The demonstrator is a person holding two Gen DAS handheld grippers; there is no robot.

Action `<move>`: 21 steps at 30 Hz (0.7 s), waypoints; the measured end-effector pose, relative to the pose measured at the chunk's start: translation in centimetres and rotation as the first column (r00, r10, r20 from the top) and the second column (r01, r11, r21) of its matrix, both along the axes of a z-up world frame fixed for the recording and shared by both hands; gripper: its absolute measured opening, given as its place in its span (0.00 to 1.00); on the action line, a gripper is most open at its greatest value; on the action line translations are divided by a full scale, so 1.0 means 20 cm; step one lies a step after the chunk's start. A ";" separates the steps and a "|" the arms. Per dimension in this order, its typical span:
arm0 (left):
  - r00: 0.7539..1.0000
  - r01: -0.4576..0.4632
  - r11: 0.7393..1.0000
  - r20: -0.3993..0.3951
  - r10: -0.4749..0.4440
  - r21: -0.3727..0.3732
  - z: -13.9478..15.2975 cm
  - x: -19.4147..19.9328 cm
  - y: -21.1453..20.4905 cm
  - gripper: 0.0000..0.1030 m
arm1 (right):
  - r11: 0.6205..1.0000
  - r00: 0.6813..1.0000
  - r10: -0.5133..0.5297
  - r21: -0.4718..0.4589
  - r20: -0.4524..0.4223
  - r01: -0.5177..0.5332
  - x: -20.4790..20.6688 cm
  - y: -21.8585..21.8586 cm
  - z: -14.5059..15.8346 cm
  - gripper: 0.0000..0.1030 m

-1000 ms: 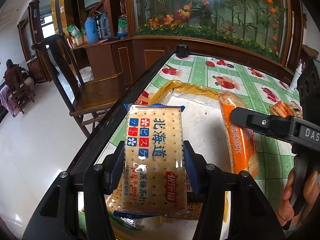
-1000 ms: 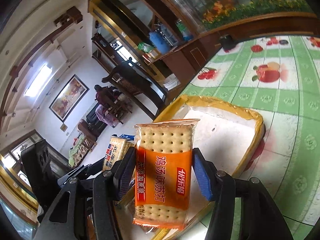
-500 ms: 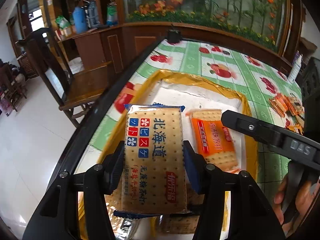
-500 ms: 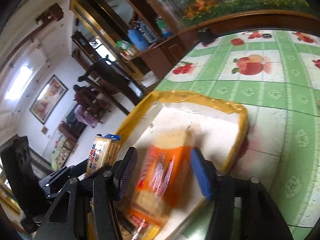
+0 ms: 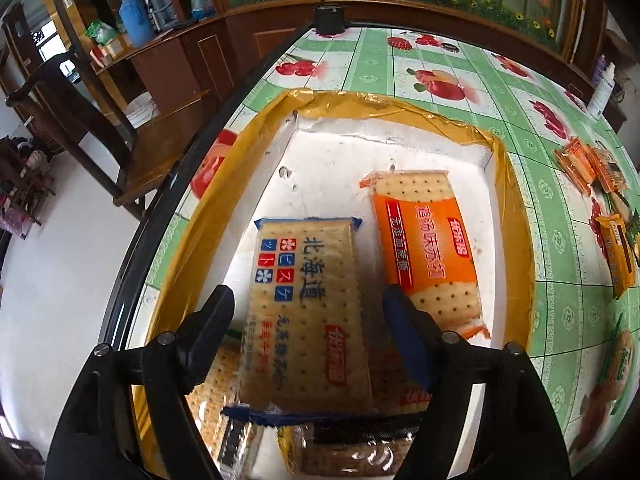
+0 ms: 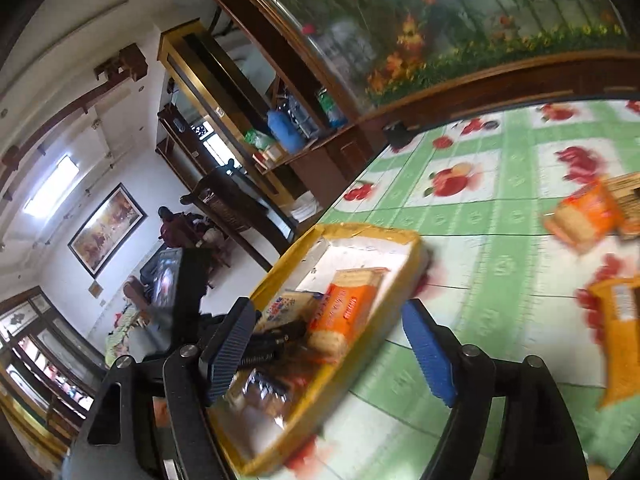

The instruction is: Organize snacks

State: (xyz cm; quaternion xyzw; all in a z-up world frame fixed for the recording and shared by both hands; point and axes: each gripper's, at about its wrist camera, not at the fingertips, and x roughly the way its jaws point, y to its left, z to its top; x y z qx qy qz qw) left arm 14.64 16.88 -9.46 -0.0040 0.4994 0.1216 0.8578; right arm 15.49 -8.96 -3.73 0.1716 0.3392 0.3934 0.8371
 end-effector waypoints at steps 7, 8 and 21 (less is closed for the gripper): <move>0.988 -0.043 0.994 0.143 0.057 -0.099 0.17 -0.20 -0.04 0.79 | 0.997 0.998 -0.068 0.039 0.000 0.068 -0.16 -0.32 -0.01 0.80; 0.984 -0.053 0.991 0.165 0.073 -0.124 0.19 -0.23 -0.05 0.79 | 0.995 0.996 -0.086 0.044 -0.001 0.086 -0.18 -0.36 -0.02 0.80; 0.943 0.027 0.981 0.331 0.039 -0.193 0.36 -0.53 -0.40 0.80 | 0.960 0.968 -0.241 0.164 0.076 0.226 -0.32 -0.74 -0.08 0.88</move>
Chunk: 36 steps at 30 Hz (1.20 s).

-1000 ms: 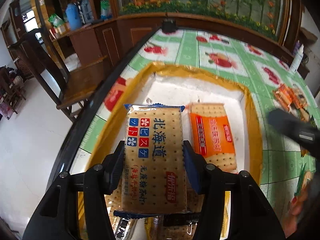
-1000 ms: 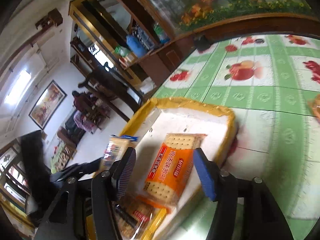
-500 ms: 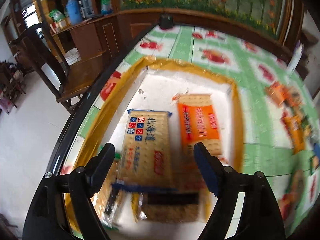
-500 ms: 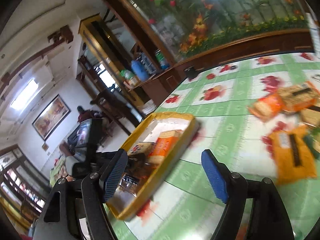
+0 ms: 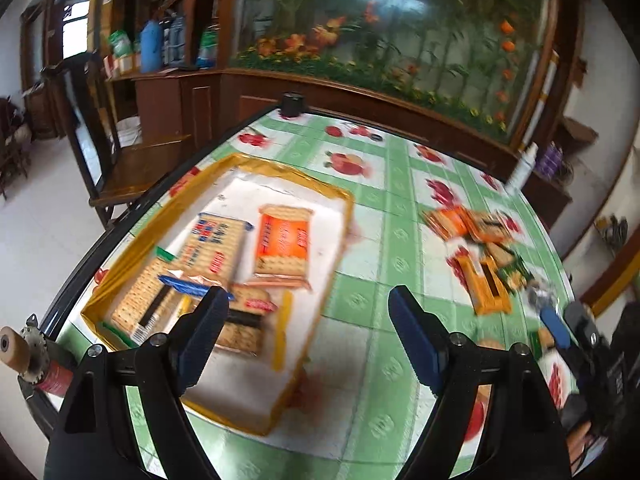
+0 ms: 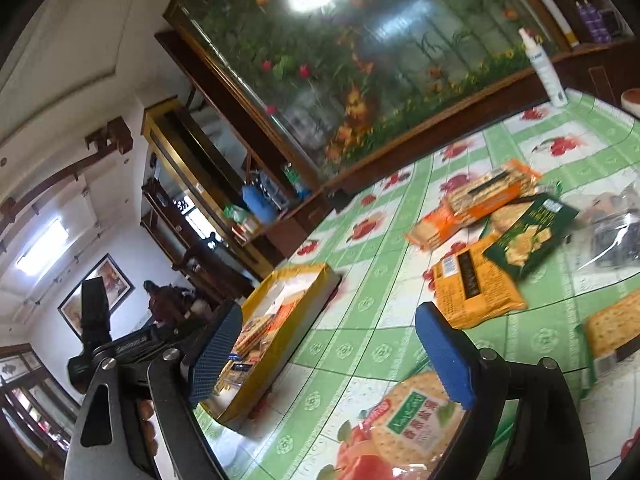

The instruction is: Organize snacks

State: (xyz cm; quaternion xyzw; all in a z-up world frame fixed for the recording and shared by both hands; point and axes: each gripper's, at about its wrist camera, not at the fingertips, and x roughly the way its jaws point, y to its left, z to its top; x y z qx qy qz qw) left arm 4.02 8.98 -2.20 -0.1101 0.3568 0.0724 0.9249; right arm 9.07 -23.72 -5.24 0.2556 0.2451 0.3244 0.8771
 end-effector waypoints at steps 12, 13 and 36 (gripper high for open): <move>0.997 0.063 0.998 0.052 -0.064 0.026 0.10 -0.12 -0.16 0.80 | 0.999 0.994 -0.021 -0.040 0.109 0.025 -0.09 0.00 0.07 0.93; 0.996 0.067 0.997 0.055 -0.068 0.024 0.10 -0.12 -0.16 0.80 | 0.999 0.994 -0.024 -0.044 0.108 0.029 -0.09 0.00 0.06 0.94; 0.992 0.113 0.993 0.055 -0.112 -0.017 0.06 -0.11 -0.22 0.80 | 0.994 0.991 -0.017 -0.107 0.131 0.031 -0.10 0.05 0.07 0.99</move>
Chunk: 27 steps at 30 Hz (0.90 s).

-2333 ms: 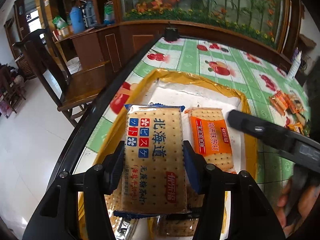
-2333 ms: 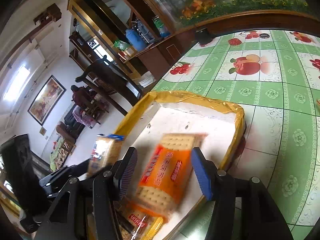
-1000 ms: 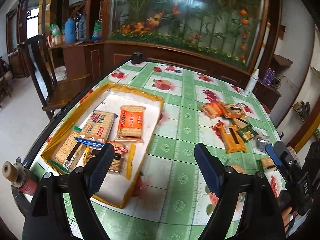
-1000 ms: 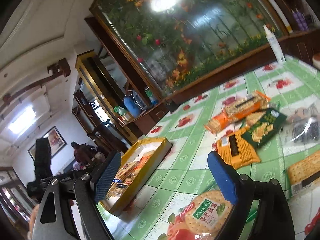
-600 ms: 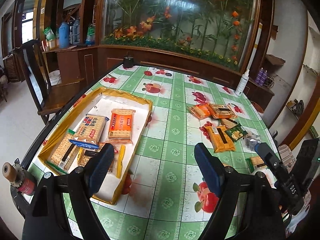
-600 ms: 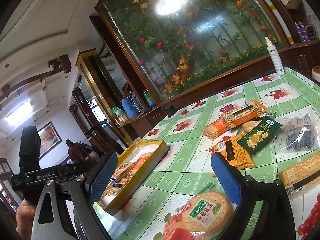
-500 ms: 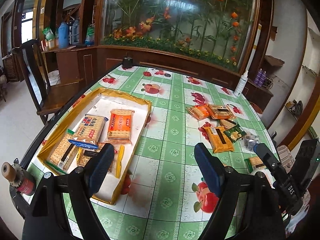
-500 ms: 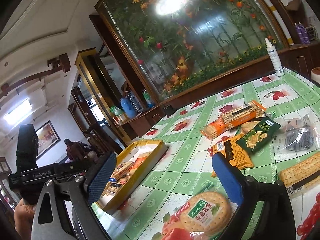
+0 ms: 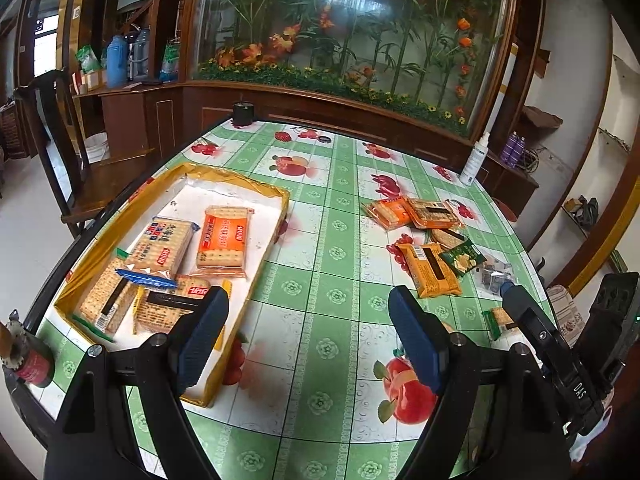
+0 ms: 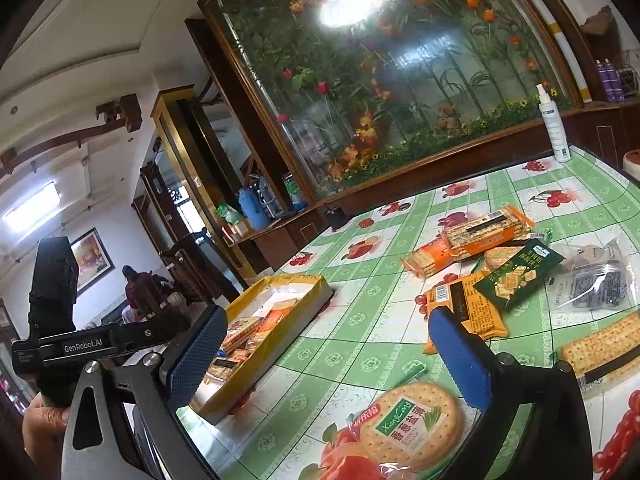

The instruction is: Organize snacks

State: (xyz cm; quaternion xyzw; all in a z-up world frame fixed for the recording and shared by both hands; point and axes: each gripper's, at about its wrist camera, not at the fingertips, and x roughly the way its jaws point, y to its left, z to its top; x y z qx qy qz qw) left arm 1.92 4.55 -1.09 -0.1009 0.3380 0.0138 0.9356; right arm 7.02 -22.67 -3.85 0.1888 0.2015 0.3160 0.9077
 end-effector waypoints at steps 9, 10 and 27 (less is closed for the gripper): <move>1.000 0.010 1.000 -0.006 -0.010 -0.005 -0.01 0.03 -0.01 0.80 | 1.000 1.000 -0.009 -0.005 0.012 0.009 -0.01 0.00 0.01 0.99; 1.000 0.009 1.000 -0.009 -0.009 -0.004 -0.02 0.04 -0.01 0.80 | 1.000 1.000 -0.011 -0.006 0.013 0.011 -0.01 0.00 0.01 0.99; 1.000 0.018 1.000 -0.015 -0.019 -0.017 -0.04 0.04 -0.02 0.80 | 1.000 1.000 -0.009 -0.024 0.014 0.010 0.00 0.01 0.02 0.99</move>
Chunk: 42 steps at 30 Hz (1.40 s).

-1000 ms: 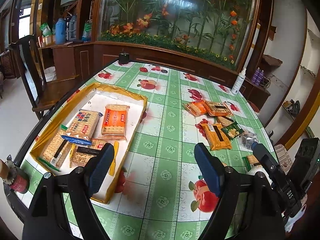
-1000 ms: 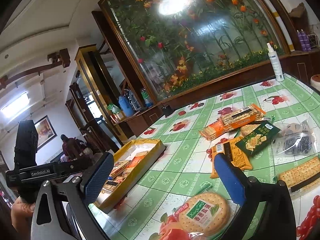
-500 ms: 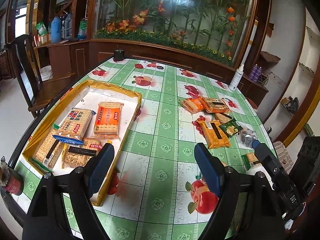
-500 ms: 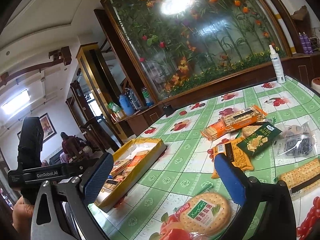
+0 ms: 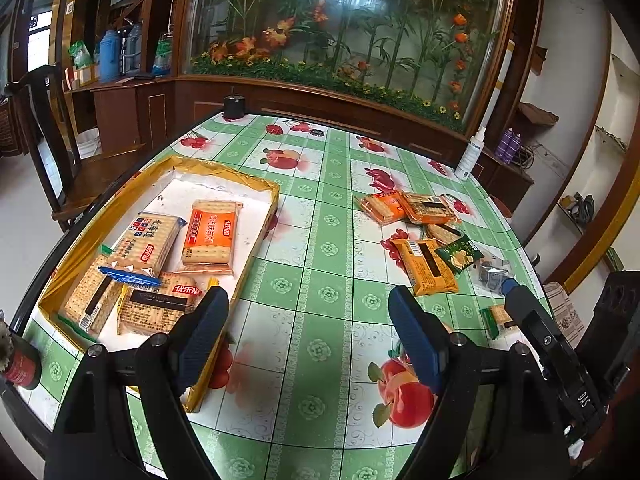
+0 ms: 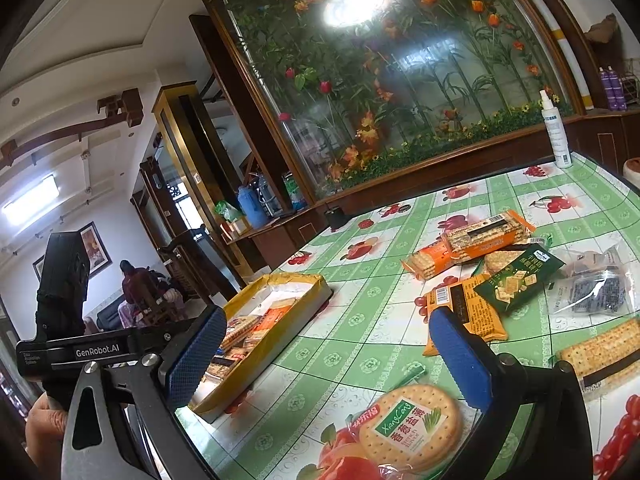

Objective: Organize snacks
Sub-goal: 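Grasp the round biscuit pack with the left gripper while the right moves toward the clear snack bag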

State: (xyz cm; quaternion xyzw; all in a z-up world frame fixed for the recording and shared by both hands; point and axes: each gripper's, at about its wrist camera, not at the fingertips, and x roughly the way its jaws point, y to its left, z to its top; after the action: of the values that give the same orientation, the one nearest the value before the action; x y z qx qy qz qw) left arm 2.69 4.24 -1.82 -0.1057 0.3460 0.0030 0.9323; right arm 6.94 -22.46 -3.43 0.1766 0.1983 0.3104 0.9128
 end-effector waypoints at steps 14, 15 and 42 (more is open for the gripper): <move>0.993 0.110 0.993 -0.047 -0.108 0.042 -0.06 0.07 -0.18 0.80 | 0.991 0.992 -0.122 -0.052 -0.031 0.120 -0.04 -0.33 0.06 1.00; 0.988 0.148 0.987 -0.056 -0.145 0.056 -0.08 0.08 -0.24 0.80 | 0.988 0.990 -0.138 -0.073 -0.037 0.135 -0.04 -0.36 0.05 1.00; 0.875 0.474 0.866 -0.194 -0.443 0.158 -0.32 0.16 -0.77 0.80 | 0.945 0.949 -0.292 -0.189 -0.119 0.267 -0.02 -0.67 0.01 1.00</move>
State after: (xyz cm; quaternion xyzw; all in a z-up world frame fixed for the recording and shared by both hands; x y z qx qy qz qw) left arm 5.92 -11.19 -8.16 0.0750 0.4288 -0.1763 0.8829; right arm 6.48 -35.79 -3.21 0.1462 0.2631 0.1458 0.9424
